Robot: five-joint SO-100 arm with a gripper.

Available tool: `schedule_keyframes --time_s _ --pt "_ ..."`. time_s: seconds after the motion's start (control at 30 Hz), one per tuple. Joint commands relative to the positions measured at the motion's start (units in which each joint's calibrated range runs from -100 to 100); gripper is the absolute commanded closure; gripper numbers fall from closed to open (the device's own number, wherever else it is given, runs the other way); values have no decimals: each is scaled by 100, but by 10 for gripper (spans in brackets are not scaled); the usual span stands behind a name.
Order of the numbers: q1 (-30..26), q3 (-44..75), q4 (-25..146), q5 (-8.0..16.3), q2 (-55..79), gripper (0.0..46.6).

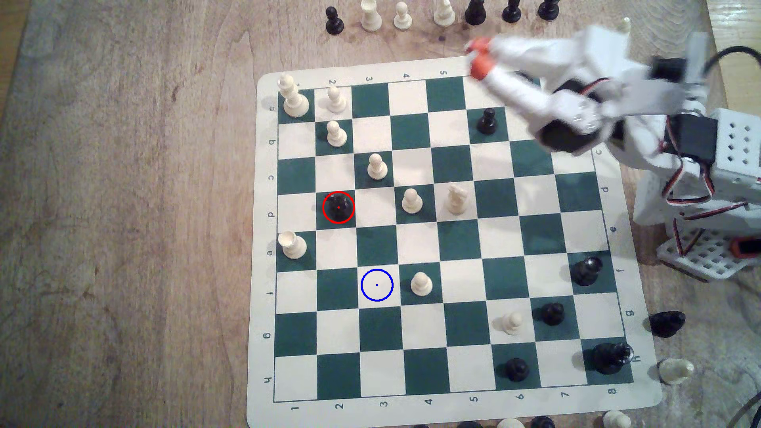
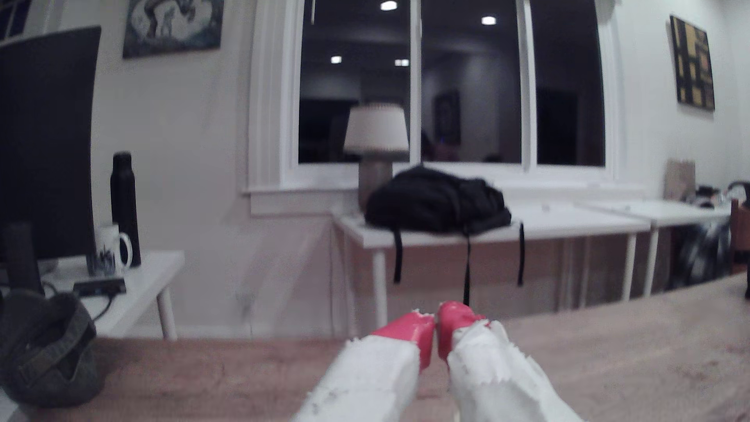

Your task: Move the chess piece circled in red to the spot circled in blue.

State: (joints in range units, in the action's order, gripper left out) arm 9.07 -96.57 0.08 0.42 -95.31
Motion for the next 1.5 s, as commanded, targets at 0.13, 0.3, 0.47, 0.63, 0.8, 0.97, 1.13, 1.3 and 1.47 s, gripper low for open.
schedule_keyframes --time_s 0.13,0.3,0.47,0.63,0.8,0.97,1.13,1.3,1.47 --pt "-43 2141 2252 -288 1594 464" --pt "-238 4181 3686 -357 3410 448" --pt "-129 5314 3809 -264 4819 396" --pt "-348 6438 4259 -73 6050 363" --pt "-567 7218 4603 -63 7069 310" --pt "-676 8279 4988 24 8232 319" --pt "-755 8904 5307 15 8809 306" --pt "-755 9575 5144 220 9514 311" --pt "-747 9711 5029 190 9879 291"
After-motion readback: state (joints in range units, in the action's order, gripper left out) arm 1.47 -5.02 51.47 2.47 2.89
